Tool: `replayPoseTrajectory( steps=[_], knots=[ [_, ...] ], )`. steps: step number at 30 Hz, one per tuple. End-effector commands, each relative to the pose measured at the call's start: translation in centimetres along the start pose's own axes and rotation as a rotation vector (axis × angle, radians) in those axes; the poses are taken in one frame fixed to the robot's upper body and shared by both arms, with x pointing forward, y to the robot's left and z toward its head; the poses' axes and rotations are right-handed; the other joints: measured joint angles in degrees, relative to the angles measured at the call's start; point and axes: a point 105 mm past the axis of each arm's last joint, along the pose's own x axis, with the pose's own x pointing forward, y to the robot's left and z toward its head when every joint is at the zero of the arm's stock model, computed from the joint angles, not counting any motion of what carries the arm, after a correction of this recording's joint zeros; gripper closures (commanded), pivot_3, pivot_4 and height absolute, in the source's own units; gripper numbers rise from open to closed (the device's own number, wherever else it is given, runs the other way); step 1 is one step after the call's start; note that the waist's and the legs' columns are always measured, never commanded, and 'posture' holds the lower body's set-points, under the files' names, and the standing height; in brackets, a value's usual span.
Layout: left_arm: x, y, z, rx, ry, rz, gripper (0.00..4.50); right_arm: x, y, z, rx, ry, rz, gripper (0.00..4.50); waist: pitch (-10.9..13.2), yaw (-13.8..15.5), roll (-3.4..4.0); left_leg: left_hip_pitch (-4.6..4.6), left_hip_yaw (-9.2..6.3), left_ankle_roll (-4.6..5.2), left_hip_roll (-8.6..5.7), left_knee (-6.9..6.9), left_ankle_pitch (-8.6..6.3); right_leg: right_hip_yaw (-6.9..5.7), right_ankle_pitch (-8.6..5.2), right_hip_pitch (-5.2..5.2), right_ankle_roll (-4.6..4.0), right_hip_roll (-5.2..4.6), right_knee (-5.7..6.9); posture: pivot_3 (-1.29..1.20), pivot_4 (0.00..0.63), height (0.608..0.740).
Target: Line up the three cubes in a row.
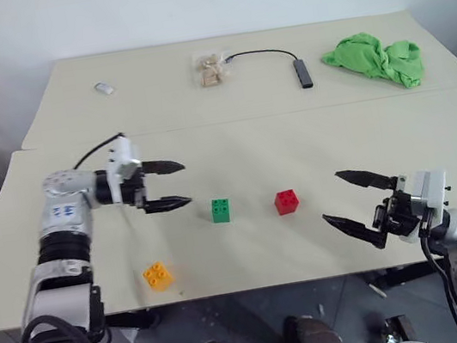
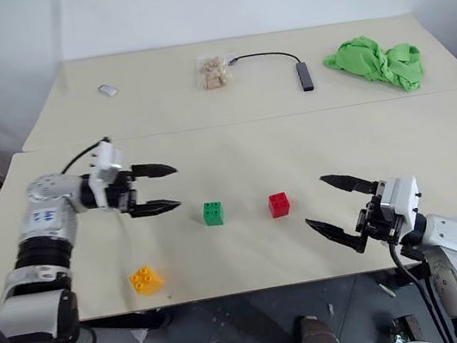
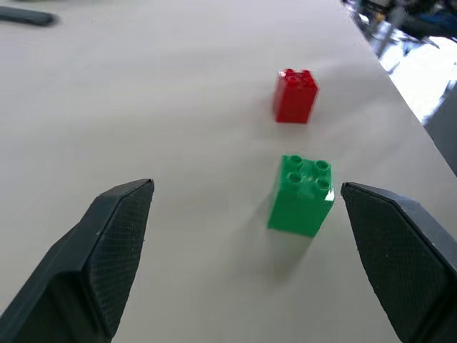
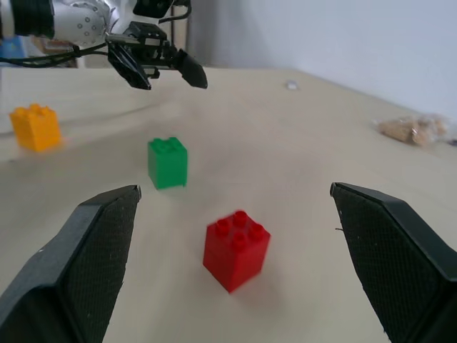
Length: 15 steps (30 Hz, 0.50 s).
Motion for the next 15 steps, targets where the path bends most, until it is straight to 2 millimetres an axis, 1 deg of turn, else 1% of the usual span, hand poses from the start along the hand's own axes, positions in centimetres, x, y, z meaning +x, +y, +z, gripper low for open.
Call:
replayPoseTrajectory(
  steps=[1, 2, 5, 8, 9, 11, 12, 14, 15],
  knots=[
    [-4.7, -0.6, -0.5, 0.024, -0.003, 0.141, 0.02, 1.3, 0.5, 0.8, 0.009, -0.07, 0.069, 0.0, 0.0, -0.5, 0.0, 0.01, -0.03, 0.0, 0.01, -0.03, 0.0, -0.01, 0.0, -0.01, 0.0, 0.0, 0.02, 0.0, 0.15, 0.74],
    [-5.8, -1.2, -1.0, 0.027, 0.004, 0.166, 0.02, 1.8, 0.8, 0.9, 0.015, -0.083, 0.092, 0.0, 0.0, -0.5, 0.01, 0.01, -0.04, -0.02, 0.02, -0.04, -0.01, -0.02, 0.0, -0.01, 0.0, 0.0, 0.02, 0.0, 0.15, 0.74],
    [-9.9, -4.1, -3.8, -0.064, 0.05, 0.289, 0.02, 3.9, 2.6, 1.1, 0.057, -0.115, 0.236, 0.0, 0.0, -0.5, 0.02, -0.02, -0.05, -0.02, 0.02, -0.02, -0.02, -0.01, 0.0, -0.02, 0.0, -0.02, 0.01, 0.0, 0.15, 0.74],
    [-12.6, -7.1, -5.6, -0.143, 0.085, 0.391, 0.02, 5.4, 4.2, 1.4, 0.08, -0.131, 0.35, 0.0, 0.0, -0.5, 0.0, -0.03, -0.06, -0.06, 0.09, -0.02, -0.04, -0.02, -0.02, -0.08, -0.03, -0.01, 0.12, 0.0, 0.15, 0.74],
    [-13.6, -8.4, -6.2, -0.161, 0.112, 0.421, 0.02, 5.9, 5.0, 1.4, 0.075, -0.128, 0.407, 0.0, 0.0, -0.2, -0.02, -0.07, -0.07, -0.06, 0.11, 0.01, -0.04, -0.04, -0.03, -0.1, -0.06, -0.01, 0.14, 0.0, 0.15, 0.74],
    [-14.8, -11.6, -7.3, -0.248, 0.175, 0.395, 0.02, 6.4, 6.0, 1.4, 0.068, -0.123, 0.474, 0.0, 0.0, -0.2, -0.05, -0.05, -0.09, -0.07, 0.11, 0.06, -0.06, -0.02, -0.04, -0.11, -0.07, -0.04, 0.22, 0.0, 0.15, 0.74],
    [-15.1, -12.6, -7.5, -0.274, 0.198, 0.383, 0.02, 6.6, 6.1, 1.4, 0.066, -0.123, 0.489, 0.0, 0.0, -0.1, -0.08, -0.04, -0.1, -0.07, 0.1, 0.06, -0.07, -0.02, -0.04, -0.1, -0.07, -0.05, 0.23, 0.0, 0.15, 0.74],
    [-15.2, -13.5, -7.1, -0.237, 0.173, 0.435, 0.02, 6.8, 6.5, 1.1, 0.049, -0.107, 0.529, 0.0, 0.0, 0.4, -0.08, -0.04, -0.1, -0.07, 0.1, 0.07, -0.09, -0.03, -0.05, -0.1, -0.09, -0.05, 0.22, 0.0, 0.15, 0.74],
    [-14.6, -13.9, -6.9, -0.223, 0.16, 0.425, 0.02, 6.8, 6.5, 0.9, 0.04, -0.096, 0.538, 0.0, 0.0, 0.9, -0.07, -0.04, -0.09, -0.07, 0.1, 0.07, -0.1, -0.02, -0.06, -0.1, -0.1, -0.06, 0.19, 0.0, 0.15, 0.74]
  ],
)
